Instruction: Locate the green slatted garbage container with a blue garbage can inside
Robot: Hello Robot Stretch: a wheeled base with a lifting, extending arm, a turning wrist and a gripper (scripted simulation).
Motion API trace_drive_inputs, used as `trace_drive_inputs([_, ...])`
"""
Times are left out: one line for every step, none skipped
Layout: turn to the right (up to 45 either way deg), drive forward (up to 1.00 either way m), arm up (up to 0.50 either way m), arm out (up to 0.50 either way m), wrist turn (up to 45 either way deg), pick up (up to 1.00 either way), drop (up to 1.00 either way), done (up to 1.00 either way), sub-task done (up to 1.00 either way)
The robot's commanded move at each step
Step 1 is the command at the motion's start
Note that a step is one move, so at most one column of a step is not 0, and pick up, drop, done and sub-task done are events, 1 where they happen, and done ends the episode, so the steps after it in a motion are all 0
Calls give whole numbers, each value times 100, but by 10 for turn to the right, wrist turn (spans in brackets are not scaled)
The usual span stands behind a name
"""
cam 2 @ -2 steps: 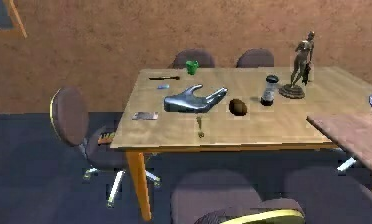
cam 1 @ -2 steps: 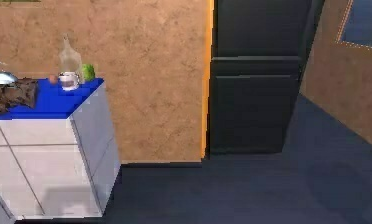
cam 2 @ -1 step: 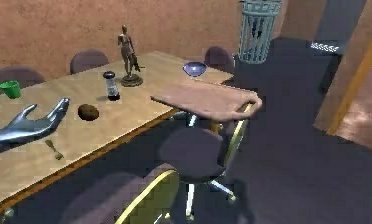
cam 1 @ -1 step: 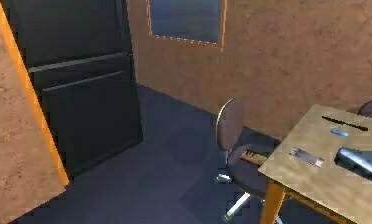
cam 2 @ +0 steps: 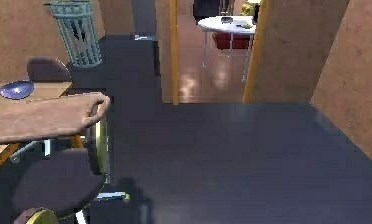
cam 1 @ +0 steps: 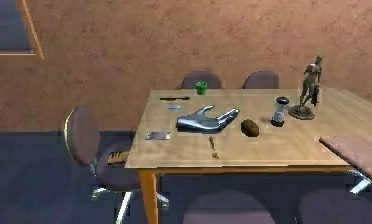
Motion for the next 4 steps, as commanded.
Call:
trace_drive_inputs([450, 0, 0, 0, 0, 0, 0, 0, 0])
trace_drive_inputs([450, 0, 0, 0, 0, 0, 0, 0, 0])
trace_drive_inputs([0, 100, 0, 0, 0, 0, 0, 0, 0])
trace_drive_inputs([-30, 0, 0, 0, 0, 0, 0, 0, 0])
